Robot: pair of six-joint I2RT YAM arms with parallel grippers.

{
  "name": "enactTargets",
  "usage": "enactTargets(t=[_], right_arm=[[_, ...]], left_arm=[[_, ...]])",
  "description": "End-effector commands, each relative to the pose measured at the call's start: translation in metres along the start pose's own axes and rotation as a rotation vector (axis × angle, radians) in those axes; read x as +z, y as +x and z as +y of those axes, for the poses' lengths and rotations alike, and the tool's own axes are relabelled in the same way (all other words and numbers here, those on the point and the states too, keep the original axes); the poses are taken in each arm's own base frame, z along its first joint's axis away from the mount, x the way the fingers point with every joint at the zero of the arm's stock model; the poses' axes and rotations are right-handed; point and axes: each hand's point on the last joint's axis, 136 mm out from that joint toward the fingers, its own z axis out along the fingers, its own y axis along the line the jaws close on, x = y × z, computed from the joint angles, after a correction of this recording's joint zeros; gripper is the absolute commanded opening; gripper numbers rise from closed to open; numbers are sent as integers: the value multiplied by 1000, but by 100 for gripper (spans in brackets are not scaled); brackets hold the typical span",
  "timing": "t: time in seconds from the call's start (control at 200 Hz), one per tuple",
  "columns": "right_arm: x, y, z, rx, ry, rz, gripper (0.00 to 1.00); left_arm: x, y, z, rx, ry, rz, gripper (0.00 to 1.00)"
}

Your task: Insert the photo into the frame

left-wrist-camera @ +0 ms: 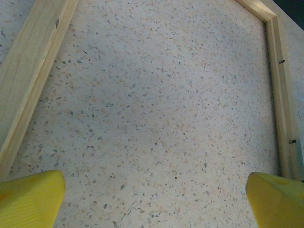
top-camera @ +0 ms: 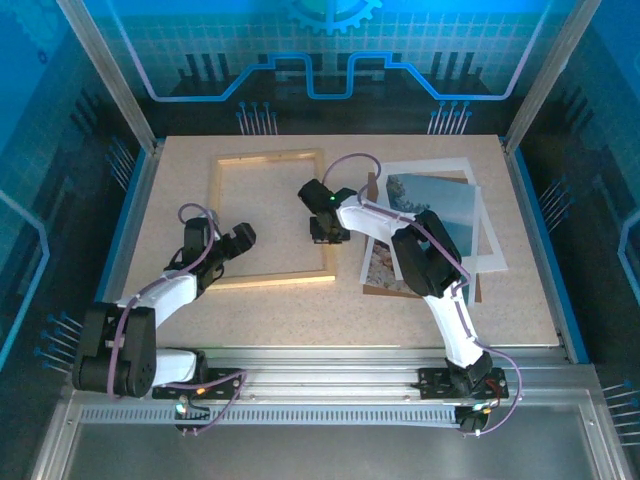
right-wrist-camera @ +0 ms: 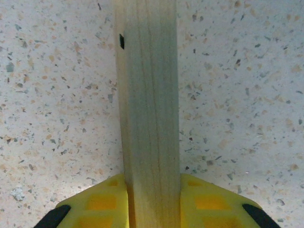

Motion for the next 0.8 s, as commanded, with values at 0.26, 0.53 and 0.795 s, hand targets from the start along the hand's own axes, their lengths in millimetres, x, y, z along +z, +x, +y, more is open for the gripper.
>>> enactTargets(t=[0.26, 0.53, 0.795], right_arm=[[-50, -26, 8, 45, -116, -101, 44], [-79, -43, -73, 55, -96, -183, 59], [-101, -30, -213, 172, 25, -158, 72]], left_arm=[[3, 4, -31, -39, 99, 130, 99], [-3, 23, -121, 116, 234, 210, 99], [10, 65, -227, 257, 413, 339, 99]])
